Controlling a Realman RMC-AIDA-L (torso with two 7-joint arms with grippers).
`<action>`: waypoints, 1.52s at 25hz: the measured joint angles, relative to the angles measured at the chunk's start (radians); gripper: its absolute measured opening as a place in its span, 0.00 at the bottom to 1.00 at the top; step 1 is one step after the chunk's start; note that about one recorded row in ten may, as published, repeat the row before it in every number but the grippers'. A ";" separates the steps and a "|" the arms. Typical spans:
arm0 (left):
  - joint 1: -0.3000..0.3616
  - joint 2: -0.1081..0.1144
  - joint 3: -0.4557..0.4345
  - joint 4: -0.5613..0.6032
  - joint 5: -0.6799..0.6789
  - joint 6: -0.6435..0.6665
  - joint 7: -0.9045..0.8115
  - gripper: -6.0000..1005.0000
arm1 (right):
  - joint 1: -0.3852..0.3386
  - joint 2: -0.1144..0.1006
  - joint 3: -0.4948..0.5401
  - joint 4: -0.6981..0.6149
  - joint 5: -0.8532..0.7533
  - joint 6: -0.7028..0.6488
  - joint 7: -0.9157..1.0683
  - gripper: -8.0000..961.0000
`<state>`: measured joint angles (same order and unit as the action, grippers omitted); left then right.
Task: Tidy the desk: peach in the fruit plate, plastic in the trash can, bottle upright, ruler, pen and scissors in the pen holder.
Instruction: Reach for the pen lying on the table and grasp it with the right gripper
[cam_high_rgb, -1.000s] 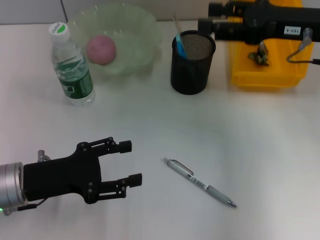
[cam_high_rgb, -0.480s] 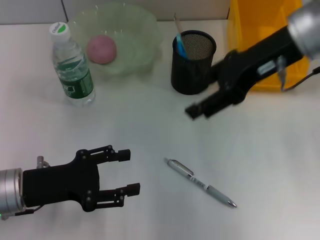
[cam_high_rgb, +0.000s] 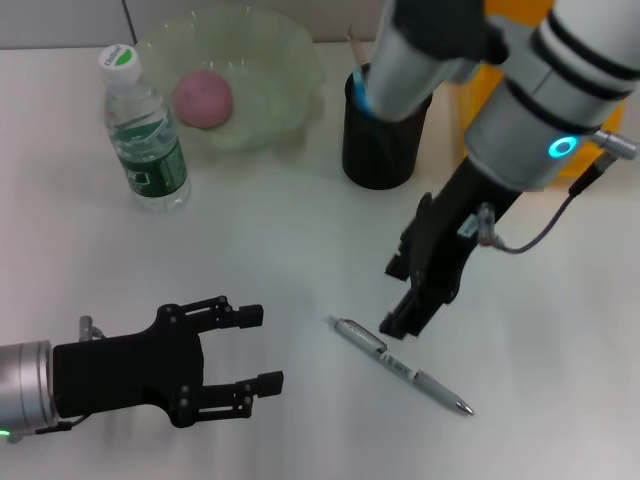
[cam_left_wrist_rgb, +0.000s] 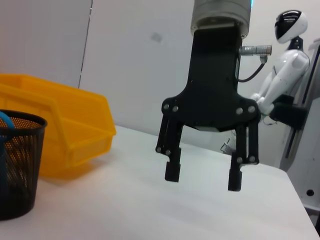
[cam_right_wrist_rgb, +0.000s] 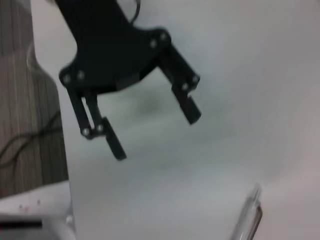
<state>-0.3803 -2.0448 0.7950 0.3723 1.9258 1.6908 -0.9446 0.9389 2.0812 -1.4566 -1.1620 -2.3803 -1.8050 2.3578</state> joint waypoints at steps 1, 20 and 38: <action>0.000 -0.001 0.000 -0.001 0.001 -0.003 0.008 0.78 | 0.014 0.002 -0.020 0.020 -0.010 0.000 0.007 0.74; -0.004 -0.019 -0.004 -0.007 -0.001 -0.027 0.046 0.78 | 0.090 0.011 -0.345 0.194 0.003 0.124 0.047 0.74; -0.005 -0.025 -0.004 -0.017 -0.004 -0.027 0.047 0.78 | 0.092 0.011 -0.554 0.200 0.064 0.255 0.042 0.73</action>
<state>-0.3850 -2.0699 0.7909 0.3554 1.9220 1.6642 -0.8973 1.0312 2.0923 -2.0109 -0.9624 -2.3166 -1.5501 2.3999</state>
